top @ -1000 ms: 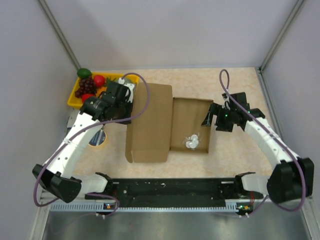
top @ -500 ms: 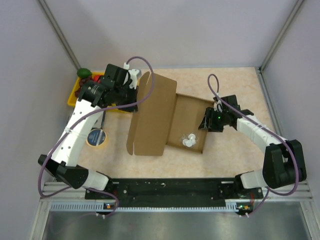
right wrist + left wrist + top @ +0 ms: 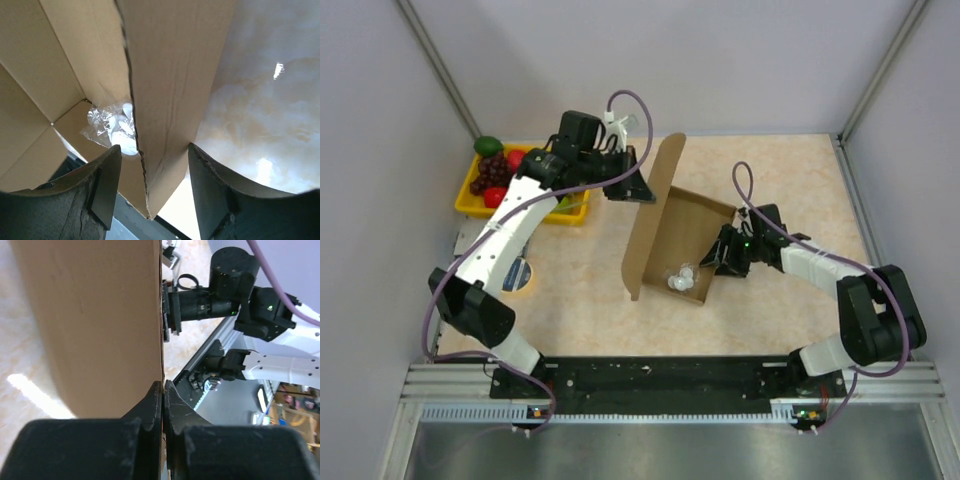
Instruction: Fold the paper box
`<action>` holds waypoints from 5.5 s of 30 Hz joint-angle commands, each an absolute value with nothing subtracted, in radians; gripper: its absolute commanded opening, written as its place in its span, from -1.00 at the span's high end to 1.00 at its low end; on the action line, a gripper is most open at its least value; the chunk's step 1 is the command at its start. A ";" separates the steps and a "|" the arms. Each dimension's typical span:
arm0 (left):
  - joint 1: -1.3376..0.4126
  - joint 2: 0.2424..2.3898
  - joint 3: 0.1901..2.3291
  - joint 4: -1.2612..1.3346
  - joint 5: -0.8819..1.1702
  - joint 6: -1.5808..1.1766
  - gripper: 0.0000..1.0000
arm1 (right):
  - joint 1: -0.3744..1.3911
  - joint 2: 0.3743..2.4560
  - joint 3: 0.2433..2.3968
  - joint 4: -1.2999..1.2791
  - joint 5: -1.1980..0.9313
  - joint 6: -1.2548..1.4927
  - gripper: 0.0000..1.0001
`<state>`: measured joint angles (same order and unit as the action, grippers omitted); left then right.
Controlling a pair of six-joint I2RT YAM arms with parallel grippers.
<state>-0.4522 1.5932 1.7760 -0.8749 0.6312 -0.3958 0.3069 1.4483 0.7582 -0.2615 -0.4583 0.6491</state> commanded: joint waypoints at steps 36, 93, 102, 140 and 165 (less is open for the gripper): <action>-0.581 0.886 0.893 -0.279 0.301 -0.189 -0.47 | 0.393 1.261 0.903 -0.337 -0.399 0.417 -0.68; -1.072 0.928 0.629 0.143 -0.752 -0.293 -0.16 | 0.120 1.658 0.921 0.103 -0.479 0.414 0.49; -0.878 0.946 0.667 0.146 -0.522 -0.282 -0.41 | 0.173 1.367 0.615 0.149 -0.373 0.612 0.60; -0.451 1.158 0.968 -0.092 0.152 -0.156 -0.66 | 0.101 1.356 0.804 0.405 -0.560 -0.141 -0.54; -0.147 1.305 0.800 0.364 0.422 -0.143 -0.75 | 0.095 1.499 1.020 0.239 -0.606 -0.051 -0.30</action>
<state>-0.1493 1.2366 0.6941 0.2607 0.3939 -0.2249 0.1062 1.4906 0.9592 0.2474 -0.5873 -0.0776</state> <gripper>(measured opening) 0.877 0.672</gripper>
